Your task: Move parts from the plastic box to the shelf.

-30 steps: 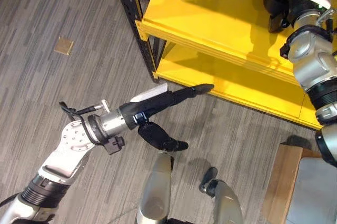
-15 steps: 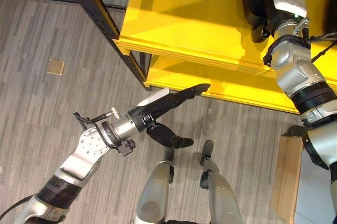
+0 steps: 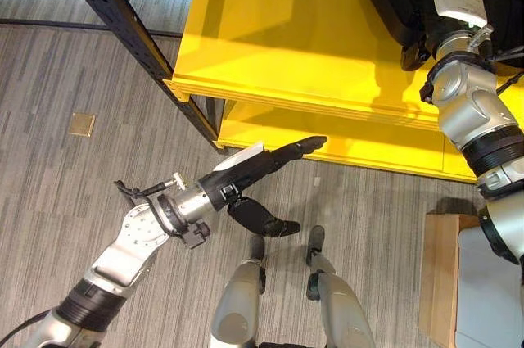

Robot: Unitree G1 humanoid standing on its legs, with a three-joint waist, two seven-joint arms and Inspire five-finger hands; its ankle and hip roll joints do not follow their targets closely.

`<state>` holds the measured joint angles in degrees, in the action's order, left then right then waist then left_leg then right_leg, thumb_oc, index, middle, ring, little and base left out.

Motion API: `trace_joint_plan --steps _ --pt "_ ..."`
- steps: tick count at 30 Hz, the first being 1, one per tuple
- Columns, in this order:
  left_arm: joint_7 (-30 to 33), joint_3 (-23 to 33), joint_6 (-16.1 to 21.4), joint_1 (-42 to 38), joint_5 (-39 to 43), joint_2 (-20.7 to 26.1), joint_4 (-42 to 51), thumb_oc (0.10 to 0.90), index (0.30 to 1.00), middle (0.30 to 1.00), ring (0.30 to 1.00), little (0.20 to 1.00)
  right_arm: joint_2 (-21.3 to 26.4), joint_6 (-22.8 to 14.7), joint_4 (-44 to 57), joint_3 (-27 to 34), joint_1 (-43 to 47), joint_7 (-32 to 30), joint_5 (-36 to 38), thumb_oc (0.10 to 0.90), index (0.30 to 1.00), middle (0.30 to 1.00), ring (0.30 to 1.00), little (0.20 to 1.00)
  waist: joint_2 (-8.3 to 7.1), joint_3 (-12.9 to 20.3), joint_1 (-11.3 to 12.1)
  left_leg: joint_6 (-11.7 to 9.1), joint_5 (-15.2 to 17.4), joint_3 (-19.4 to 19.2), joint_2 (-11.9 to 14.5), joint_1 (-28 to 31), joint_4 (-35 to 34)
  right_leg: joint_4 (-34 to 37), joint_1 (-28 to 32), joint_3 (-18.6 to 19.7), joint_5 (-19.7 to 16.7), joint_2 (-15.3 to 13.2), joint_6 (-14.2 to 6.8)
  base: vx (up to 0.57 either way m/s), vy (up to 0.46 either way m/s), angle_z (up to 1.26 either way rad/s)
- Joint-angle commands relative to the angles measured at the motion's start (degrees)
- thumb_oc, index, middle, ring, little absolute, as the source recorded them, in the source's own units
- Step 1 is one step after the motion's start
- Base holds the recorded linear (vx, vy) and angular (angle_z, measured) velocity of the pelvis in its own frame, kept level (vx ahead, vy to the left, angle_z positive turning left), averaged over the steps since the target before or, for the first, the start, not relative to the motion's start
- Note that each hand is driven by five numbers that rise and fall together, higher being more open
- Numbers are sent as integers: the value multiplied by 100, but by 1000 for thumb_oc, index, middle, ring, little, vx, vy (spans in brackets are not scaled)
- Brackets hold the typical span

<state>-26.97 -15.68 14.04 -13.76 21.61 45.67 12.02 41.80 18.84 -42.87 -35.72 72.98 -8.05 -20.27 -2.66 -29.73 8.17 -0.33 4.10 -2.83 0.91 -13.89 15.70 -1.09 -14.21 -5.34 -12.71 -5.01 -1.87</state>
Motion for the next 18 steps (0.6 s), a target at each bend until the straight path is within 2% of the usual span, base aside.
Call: trace_joint_plan --steps 1,8,11,18 --pt "-44 -19 273 402 167 -380 782 900 1000 1000 1000 1000 291 -74 225 -37 259 -338 -522 400 300 300 300 300 24 1097 146 -41 -51 -81 331 411 -914 -512 180 -330 1045 -220 -399 127 -57 -2" --pt "75 -11 210 324 184 -401 722 900 1000 1000 1000 1000 237 -140 92 -48 328 -426 -482 400 300 300 300 300 1 1008 200 -40 16 38 338 243 -651 -757 122 -339 1188 -186 -318 78 -52 -1" --pt "177 -29 141 250 100 -446 694 900 1000 1000 1000 1000 185 -147 51 -89 391 -424 -454 400 300 300 300 300 20 880 205 -21 87 138 305 20 -372 -948 -22 -283 1254 -169 -277 39 -30 1" --pt "287 -7 121 144 94 -477 667 900 1000 1000 1000 1000 72 -99 54 -266 472 -408 -463 400 300 300 300 300 77 700 211 -10 85 213 268 -205 -224 -1033 -175 -192 1278 -135 -241 0 0 0"
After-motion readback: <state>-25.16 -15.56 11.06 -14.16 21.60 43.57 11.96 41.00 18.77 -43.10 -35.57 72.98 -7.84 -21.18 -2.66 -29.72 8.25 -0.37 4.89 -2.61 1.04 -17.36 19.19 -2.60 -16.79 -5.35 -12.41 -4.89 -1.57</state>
